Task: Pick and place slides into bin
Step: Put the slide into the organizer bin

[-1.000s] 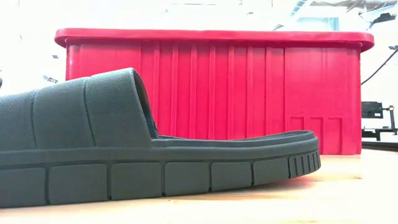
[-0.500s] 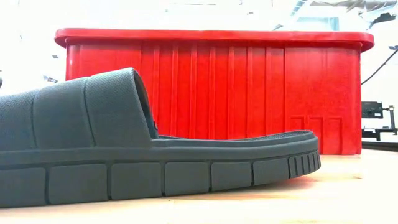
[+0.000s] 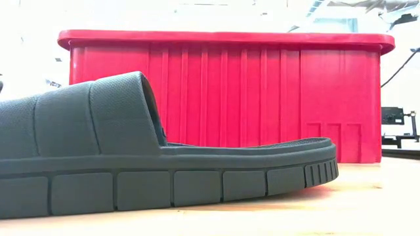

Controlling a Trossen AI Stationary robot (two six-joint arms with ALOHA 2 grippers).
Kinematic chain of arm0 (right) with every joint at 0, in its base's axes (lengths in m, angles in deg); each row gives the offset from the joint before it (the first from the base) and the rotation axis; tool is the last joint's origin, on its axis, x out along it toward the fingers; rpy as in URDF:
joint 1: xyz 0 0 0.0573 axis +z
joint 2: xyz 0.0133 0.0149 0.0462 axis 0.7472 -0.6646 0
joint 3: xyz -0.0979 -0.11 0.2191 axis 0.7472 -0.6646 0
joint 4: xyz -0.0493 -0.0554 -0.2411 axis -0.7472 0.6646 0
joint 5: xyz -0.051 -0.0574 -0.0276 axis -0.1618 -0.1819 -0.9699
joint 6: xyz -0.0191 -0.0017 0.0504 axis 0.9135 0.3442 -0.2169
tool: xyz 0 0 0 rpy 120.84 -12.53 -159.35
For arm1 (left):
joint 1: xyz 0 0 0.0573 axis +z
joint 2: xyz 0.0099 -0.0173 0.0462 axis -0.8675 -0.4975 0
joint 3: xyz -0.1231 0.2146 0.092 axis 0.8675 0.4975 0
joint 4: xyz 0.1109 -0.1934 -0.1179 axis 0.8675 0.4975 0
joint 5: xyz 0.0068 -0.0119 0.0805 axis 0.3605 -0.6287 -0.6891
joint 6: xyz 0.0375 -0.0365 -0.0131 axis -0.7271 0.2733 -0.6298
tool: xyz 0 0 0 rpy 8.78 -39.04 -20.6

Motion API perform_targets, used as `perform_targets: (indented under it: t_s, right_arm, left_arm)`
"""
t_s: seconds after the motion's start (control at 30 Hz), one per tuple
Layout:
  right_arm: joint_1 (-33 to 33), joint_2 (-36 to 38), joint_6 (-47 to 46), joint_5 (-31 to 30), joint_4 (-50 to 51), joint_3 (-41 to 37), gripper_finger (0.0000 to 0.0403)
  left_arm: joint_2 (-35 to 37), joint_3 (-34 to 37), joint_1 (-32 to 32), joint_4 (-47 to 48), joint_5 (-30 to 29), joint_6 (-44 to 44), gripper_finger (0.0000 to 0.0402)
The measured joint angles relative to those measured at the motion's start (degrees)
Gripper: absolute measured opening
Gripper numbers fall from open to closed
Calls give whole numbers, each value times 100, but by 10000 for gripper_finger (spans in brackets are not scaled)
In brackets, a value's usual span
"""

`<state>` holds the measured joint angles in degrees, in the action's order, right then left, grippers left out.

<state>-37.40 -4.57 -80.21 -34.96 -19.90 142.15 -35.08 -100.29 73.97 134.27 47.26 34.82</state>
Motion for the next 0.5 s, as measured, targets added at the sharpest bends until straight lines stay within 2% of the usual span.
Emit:
perform_targets:
  t_s: [0.17, 0.5]
  right_arm:
    - [177, -240, -97, 554, 44, 0, 1]
    - [953, -851, -1682, 625, -155, 2, 1]
  left_arm:
    - [0, 0, -38, -254, -282, 394, 154]
    - [50, 0, -40, -114, -315, 475, 154]
